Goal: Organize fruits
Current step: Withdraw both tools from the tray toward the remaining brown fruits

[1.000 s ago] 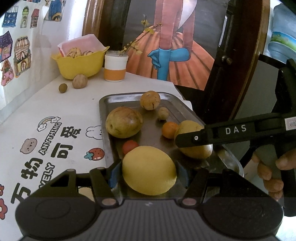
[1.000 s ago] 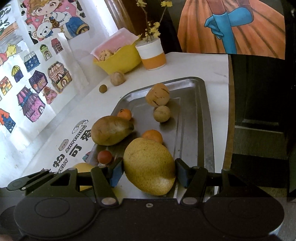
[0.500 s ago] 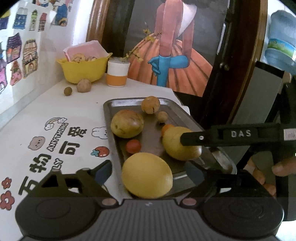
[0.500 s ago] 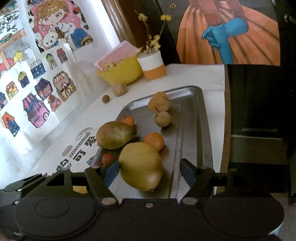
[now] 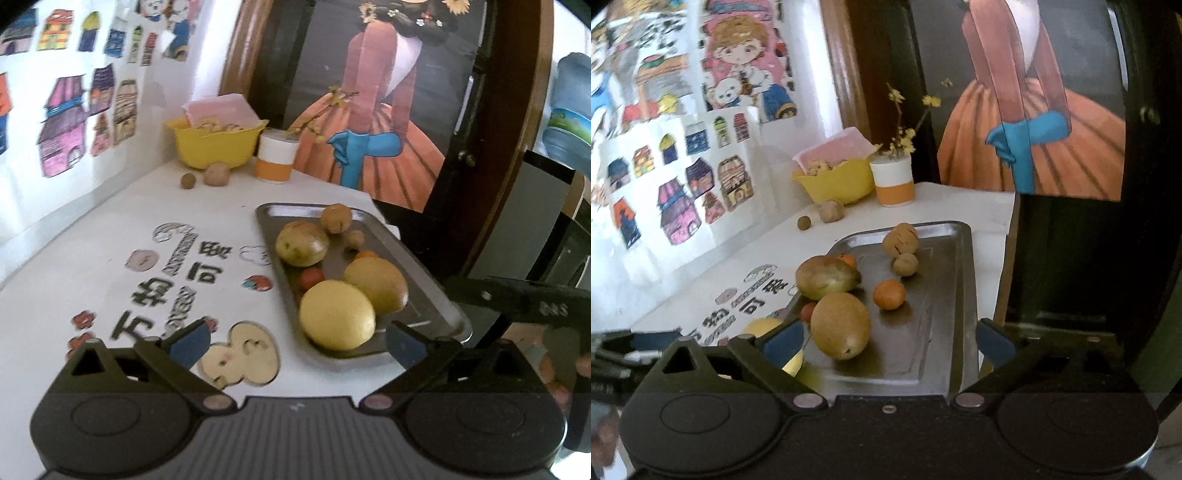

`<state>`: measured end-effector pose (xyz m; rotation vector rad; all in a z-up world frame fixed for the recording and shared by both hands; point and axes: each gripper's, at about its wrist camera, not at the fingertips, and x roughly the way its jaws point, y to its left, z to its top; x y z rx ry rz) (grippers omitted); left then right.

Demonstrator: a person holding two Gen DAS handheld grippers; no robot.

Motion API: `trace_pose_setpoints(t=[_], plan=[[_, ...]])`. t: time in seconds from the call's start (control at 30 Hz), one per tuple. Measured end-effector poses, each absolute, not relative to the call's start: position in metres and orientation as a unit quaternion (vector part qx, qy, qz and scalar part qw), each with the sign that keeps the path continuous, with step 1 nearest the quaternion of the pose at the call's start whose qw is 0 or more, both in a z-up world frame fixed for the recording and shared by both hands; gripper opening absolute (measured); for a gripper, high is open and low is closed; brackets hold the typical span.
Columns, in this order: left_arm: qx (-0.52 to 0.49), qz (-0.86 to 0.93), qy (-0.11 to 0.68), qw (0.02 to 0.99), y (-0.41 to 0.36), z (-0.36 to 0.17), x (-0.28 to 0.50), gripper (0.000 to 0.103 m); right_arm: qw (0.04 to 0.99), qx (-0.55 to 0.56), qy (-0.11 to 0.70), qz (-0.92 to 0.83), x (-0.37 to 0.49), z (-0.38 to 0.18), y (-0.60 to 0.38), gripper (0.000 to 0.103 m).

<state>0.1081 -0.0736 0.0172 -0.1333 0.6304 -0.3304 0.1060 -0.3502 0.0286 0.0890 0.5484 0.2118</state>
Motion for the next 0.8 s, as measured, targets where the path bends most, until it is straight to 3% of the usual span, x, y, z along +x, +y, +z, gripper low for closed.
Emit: trace_pose_setpoints(t=[0.47,0.8], plan=[[-0.056,-0.117,0.342,0.930,-0.010,0.032,0.085,0.102,0.914,0.026,0.381,0.139,0.058,0.028,-0.283,0.102],[-0.022,-0.096,0.327,0.940,0.017,0.086,0.104,0.102,0.902,0.019,0.379,0.205,0.067,0.099,-0.233,0.102]])
